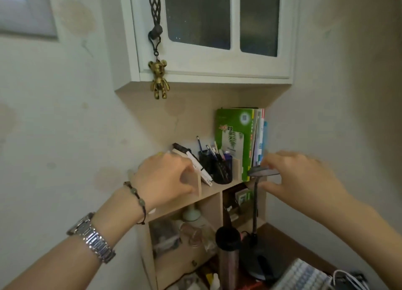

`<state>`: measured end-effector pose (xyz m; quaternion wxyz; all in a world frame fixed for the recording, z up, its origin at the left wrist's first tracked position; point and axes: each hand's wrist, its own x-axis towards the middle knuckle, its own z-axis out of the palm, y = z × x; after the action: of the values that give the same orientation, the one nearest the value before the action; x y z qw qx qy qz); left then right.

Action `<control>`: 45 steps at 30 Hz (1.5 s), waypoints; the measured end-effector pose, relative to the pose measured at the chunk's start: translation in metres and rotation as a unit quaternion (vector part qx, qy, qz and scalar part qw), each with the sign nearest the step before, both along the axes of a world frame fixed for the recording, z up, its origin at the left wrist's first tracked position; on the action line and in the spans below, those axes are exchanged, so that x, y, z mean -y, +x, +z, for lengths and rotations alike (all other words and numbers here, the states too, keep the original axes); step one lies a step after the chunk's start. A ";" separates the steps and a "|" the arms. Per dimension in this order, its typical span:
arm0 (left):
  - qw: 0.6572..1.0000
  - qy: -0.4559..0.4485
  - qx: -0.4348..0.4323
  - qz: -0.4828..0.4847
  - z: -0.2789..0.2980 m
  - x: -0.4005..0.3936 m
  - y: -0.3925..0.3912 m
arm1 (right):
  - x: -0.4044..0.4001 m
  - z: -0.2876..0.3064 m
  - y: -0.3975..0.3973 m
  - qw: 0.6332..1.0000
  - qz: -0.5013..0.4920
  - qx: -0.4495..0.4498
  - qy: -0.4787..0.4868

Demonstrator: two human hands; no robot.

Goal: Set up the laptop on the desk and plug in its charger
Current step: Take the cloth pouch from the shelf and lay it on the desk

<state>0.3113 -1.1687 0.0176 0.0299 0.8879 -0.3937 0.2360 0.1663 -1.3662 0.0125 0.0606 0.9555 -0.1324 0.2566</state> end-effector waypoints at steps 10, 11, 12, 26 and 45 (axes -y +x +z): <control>1.000 -0.006 -0.025 0.008 -0.017 -0.003 0.073 | -0.003 -0.028 0.077 0.999 0.045 -0.017 0.019; 1.000 -0.007 -0.028 0.005 -0.019 -0.001 0.084 | -0.002 -0.031 0.088 0.999 0.046 -0.016 0.018; 1.000 -0.009 -0.030 0.001 -0.022 0.002 0.096 | -0.001 -0.033 0.100 0.999 0.047 -0.015 0.018; 0.997 -0.006 -0.006 -0.070 -0.030 0.051 0.221 | 0.009 -0.030 0.278 0.986 0.129 -0.050 0.098; 0.994 0.053 -0.067 -0.073 -0.054 0.066 0.251 | 0.043 -0.059 0.321 0.980 0.172 -0.094 0.020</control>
<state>0.5623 -1.2349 -0.0363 0.0257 0.8709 -0.4667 0.1519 0.4870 -1.4092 -0.0460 0.0089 0.9849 0.0347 0.1695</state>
